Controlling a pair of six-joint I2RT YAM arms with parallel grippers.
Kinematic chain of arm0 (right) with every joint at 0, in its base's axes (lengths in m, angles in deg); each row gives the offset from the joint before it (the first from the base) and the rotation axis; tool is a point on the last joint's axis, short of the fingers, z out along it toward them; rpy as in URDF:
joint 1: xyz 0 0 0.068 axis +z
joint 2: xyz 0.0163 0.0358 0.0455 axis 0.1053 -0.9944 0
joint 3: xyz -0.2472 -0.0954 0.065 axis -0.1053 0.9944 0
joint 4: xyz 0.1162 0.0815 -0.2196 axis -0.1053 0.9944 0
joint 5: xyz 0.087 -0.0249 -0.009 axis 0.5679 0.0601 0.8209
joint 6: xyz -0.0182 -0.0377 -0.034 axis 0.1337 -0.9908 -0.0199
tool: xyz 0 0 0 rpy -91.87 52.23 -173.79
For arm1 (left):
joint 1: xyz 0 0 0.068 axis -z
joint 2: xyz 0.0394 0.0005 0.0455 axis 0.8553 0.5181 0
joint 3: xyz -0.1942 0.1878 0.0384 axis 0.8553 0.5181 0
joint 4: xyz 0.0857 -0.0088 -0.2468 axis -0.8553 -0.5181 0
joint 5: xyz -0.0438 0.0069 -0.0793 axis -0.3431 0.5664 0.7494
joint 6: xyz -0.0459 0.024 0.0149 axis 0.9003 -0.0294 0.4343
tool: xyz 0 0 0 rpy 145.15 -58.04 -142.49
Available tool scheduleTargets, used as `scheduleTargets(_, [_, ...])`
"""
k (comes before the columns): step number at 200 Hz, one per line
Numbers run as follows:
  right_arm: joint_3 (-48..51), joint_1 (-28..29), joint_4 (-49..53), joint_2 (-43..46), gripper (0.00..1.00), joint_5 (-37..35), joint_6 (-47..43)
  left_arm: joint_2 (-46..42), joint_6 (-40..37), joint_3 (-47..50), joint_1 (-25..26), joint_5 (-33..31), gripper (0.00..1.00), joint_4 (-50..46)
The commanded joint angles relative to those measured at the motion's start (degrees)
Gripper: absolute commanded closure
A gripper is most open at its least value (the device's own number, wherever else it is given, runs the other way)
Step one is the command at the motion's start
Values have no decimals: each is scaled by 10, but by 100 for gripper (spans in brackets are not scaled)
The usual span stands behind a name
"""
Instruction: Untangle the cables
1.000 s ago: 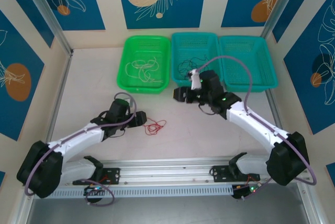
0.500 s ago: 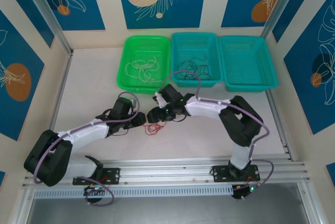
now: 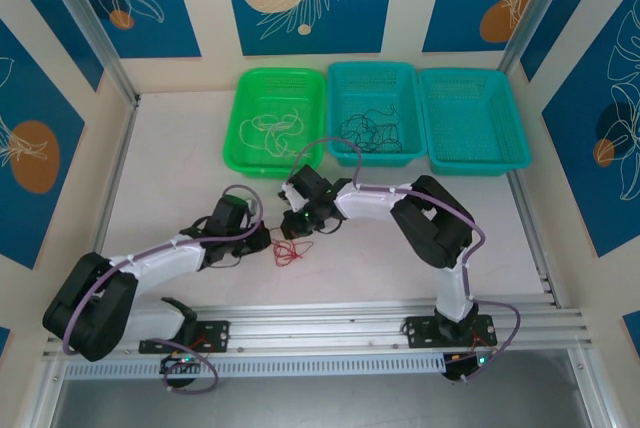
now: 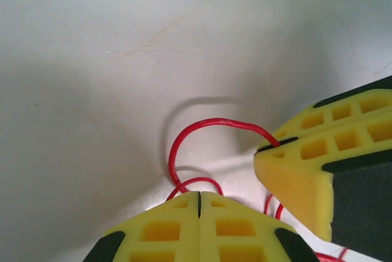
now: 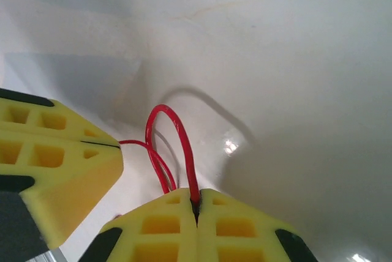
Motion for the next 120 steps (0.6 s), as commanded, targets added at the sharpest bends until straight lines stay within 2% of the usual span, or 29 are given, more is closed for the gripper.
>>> scheduleTargets(1, [11,-9,6,45,100,-4,4,-1,12,17,-12,-10,100,8])
scheduleTargets(48, [110,-77,-71,150,100,29,69,-31,3,41,-35,-19,100,10])
scheduleTargets(78, [130,-89,-82,166,100,60,66,-58,-29,54,-40,55,100,90])
scheduleTargets(82, [129,-88,-81,164,100,61,65,-66,-28,56,-41,63,96,100])
scheduleTargets(91, [129,-85,-83,161,100,62,67,-85,-21,53,-43,69,77,110])
scheduleTargets(96, [129,-85,-84,160,100,62,70,-96,-15,50,-45,72,70,110])
scheduleTargets(120, [137,-88,-104,155,100,66,90,-122,53,41,-65,116,57,142])
